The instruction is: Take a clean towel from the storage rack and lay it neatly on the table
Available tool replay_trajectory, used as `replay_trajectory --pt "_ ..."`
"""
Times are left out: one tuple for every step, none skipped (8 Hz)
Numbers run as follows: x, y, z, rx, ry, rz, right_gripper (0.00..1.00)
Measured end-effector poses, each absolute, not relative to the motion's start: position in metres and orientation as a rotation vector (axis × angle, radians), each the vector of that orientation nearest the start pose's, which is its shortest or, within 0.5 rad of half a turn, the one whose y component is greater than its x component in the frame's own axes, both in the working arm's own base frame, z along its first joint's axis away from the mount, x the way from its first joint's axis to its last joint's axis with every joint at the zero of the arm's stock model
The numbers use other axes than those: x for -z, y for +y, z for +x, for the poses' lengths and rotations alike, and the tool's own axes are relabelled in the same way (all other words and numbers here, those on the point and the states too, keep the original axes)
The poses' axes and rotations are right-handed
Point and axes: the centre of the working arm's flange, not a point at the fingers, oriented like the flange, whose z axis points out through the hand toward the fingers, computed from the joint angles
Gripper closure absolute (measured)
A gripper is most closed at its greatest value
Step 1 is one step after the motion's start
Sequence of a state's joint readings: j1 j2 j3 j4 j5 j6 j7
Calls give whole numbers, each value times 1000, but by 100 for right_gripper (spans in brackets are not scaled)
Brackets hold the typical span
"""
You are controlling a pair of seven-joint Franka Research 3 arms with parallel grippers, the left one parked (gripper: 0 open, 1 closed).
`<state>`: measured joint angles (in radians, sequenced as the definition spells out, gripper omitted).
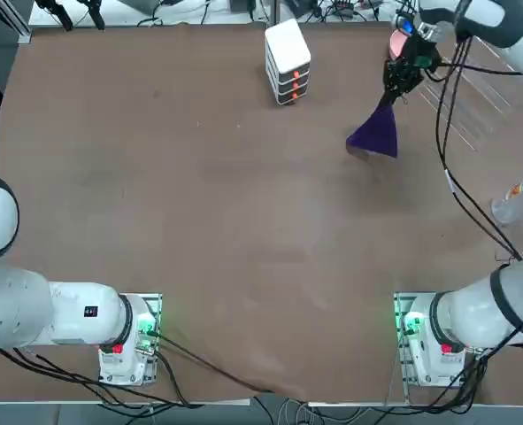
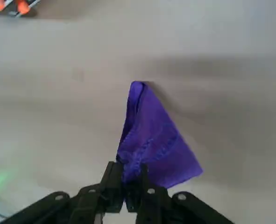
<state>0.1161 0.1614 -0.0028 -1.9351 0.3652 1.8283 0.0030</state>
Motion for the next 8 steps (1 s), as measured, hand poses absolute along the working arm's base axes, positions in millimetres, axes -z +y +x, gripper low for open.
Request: replay_trajectory --pt "-369 59 553 -443 169 -2725 95" --pt "-349 23 549 -468 243 -2674 95" --pt "-332 -14 547 -460 267 -2649 95" --pt "-317 -60 547 -408 267 -2646 95" --pt "-300 -112 545 -328 273 -2667 95" --pt "-278 -156 540 -267 278 -2694 95" --pt "-255 -174 539 -236 276 -2712 93" --pt "-237 -175 544 -210 279 -2734 86"
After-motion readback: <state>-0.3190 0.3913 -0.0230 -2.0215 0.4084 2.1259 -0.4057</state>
